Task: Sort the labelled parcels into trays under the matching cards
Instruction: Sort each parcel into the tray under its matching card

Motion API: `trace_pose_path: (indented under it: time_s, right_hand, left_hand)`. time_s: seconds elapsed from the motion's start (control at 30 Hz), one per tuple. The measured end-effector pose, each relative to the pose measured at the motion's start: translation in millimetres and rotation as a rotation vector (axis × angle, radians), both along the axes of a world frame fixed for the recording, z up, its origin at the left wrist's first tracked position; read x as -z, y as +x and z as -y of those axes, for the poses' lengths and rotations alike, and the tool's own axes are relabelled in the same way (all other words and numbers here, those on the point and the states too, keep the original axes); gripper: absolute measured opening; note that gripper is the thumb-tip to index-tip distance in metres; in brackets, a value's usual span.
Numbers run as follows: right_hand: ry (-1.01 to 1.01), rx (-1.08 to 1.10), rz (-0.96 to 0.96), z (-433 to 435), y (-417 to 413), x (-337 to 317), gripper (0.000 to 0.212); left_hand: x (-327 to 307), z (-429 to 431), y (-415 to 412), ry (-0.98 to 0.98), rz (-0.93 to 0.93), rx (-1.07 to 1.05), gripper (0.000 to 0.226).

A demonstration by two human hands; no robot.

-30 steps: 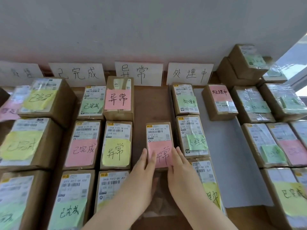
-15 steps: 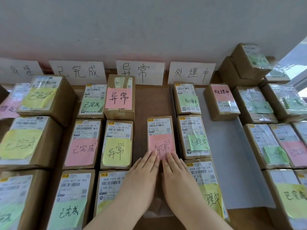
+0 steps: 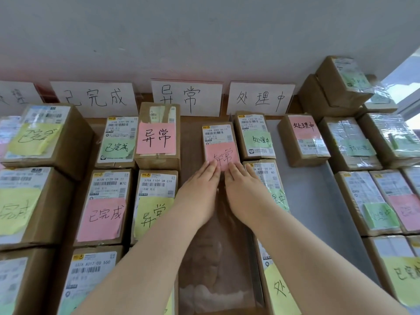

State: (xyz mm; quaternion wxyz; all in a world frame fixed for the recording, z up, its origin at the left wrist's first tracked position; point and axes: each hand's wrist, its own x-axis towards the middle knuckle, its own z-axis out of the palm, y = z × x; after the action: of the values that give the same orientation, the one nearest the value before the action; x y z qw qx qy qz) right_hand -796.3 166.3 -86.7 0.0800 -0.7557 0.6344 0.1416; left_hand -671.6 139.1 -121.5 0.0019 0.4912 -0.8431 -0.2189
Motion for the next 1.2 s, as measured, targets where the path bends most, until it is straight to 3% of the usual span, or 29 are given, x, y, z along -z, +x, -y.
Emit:
trace_pose_path:
  time_s: [0.33,0.67,0.83,1.2]
  right_hand:
    - [-0.124,0.119,0.212,-2,-27,-29,0.053]
    - [-0.167,0.254,0.489,-96,-75,-103,0.056]
    - [-0.19,0.276,0.505,-167,-142,-113,0.06]
    - [-0.163,0.4,0.489,-315,-302,-113,0.058]
  left_hand:
    - [-36,-1,-10,-0.112,-0.03,-0.046,0.058]
    - [-96,-71,-62,-0.316,-0.048,-0.025,0.058]
    - [-113,-131,-117,-0.367,-0.057,-0.012,0.058]
    - [-115,-287,-257,-0.245,-0.001,-0.009,0.058]
